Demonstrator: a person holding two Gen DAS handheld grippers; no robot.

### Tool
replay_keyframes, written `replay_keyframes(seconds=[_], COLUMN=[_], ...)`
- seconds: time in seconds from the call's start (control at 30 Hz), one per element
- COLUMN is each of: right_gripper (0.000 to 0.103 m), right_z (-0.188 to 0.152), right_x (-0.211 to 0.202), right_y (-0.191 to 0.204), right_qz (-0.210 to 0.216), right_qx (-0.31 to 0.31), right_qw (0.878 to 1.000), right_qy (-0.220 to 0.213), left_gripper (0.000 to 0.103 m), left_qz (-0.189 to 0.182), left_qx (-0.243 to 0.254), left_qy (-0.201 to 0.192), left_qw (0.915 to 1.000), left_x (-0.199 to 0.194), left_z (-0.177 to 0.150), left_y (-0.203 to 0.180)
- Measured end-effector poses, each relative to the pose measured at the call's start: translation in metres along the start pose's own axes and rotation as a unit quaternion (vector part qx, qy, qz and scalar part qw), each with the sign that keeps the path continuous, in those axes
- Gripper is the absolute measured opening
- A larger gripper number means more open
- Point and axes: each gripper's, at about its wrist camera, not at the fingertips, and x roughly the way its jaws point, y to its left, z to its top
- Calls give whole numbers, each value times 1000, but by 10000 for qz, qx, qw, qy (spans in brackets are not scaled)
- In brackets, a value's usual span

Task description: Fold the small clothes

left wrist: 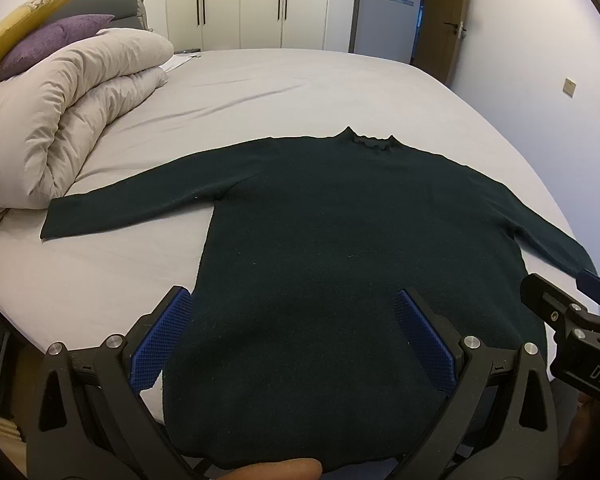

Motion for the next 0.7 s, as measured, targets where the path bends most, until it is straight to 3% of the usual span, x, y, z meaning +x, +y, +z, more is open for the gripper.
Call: replay_keyframes(seconds=[0.7], right_gripper=[103], right_z=[-3], right_x=[-1], right_y=[6], right_qz=[-36], right_qx=[-65], right_qw=[9999], right_qy=[74], left_gripper=[103], left_qz=[21], left_qx=[-67], left_qy=[42], left_qw=[10000], left_x=[5], left_z=[-1], left_y=[5])
